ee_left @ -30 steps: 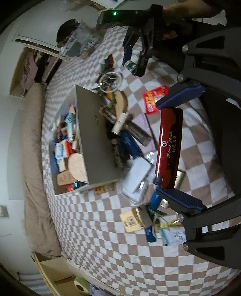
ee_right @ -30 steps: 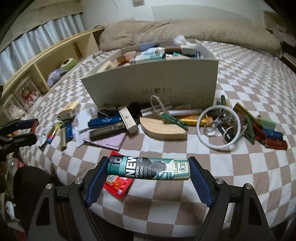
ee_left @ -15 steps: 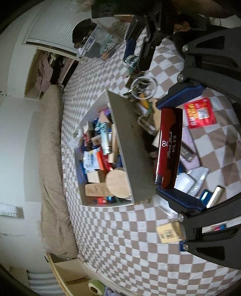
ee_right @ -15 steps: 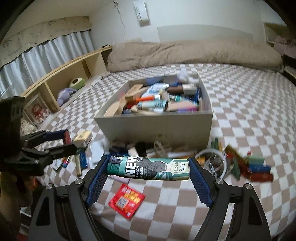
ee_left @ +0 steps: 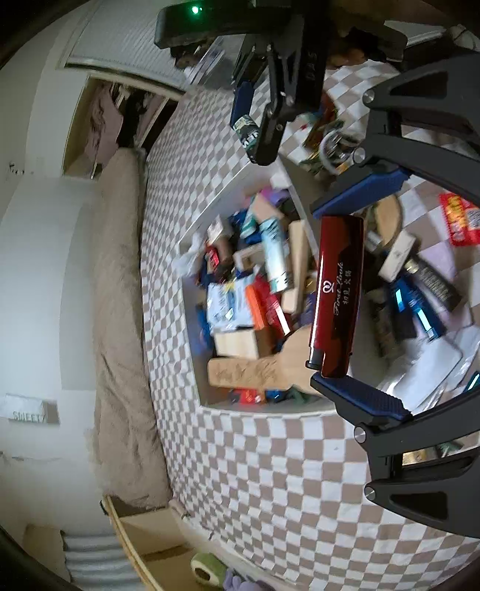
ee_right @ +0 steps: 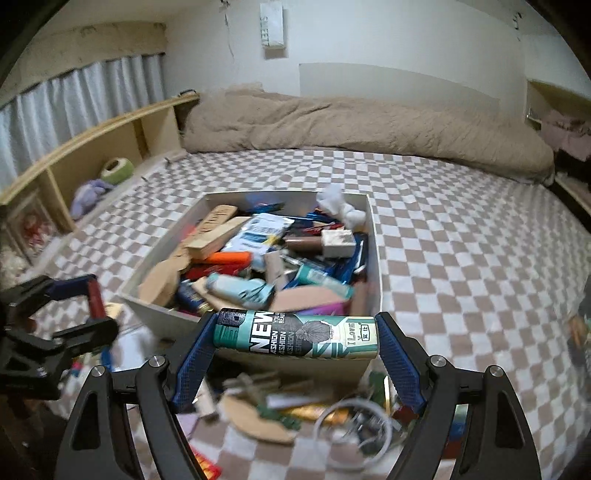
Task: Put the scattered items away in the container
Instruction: 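Carry the red lighter and green spray can up over the white box, then open the right gripper, then the left, dropping both items into the box, then withdraw both tools from the box back toward the scattered items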
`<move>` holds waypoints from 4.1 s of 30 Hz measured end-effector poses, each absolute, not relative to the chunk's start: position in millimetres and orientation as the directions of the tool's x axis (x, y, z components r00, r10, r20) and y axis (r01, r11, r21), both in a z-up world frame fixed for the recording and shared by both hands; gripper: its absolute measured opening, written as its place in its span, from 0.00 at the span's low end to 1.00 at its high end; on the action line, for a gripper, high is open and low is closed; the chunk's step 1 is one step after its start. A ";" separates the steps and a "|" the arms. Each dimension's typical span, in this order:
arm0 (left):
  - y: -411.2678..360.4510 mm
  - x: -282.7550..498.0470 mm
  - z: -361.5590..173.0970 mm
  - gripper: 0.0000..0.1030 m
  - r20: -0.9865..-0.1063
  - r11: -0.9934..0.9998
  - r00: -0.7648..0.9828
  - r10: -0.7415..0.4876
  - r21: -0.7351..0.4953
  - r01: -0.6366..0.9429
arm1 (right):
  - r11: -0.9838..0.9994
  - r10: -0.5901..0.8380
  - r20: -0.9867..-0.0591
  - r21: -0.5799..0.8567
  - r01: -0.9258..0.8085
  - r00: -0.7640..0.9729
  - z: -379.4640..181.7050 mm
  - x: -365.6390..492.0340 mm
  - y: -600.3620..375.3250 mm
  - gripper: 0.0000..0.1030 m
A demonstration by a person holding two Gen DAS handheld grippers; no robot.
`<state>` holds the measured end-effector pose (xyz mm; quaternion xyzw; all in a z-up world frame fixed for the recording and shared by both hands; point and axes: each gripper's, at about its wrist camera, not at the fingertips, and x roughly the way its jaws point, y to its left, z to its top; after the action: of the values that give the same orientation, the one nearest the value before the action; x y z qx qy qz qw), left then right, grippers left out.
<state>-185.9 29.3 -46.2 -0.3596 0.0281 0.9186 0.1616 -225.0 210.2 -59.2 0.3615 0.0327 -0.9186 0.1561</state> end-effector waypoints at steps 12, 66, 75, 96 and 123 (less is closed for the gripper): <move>27.6 -213.3 -51.2 0.81 -0.668 -0.953 -0.695 0.264 -0.071 -0.294 | -0.951 -0.196 -0.716 -0.026 0.307 -0.670 -78.0 -293.6 178.7 0.82; 73.7 -339.1 -74.9 1.00 -0.743 -0.971 -0.628 0.233 -0.214 -0.107 | -0.896 -0.422 -0.629 0.181 0.405 -0.653 -92.5 -260.6 208.8 0.93; 70.7 -316.7 -64.5 1.00 -0.728 -0.970 -0.641 0.245 -0.190 -0.154 | -0.896 -0.427 -0.626 0.195 0.399 -0.653 -92.1 -259.4 210.1 0.93; 44.9 -259.6 -32.5 1.00 -0.620 -0.984 -0.765 0.175 -0.143 -0.109 | -0.927 -0.366 -0.592 0.158 0.342 -0.718 -63.1 -247.8 215.0 0.97; 21.5 -176.3 -19.6 1.00 -0.526 -0.994 -0.844 0.104 -0.076 -0.075 | -0.957 -0.249 -0.514 -0.002 0.292 -0.821 -21.8 -195.9 205.2 1.00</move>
<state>-176.3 21.5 -19.6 -0.2753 -0.0264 0.9599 0.0464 -195.9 205.2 -21.8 0.2637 0.0403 -0.9533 0.1419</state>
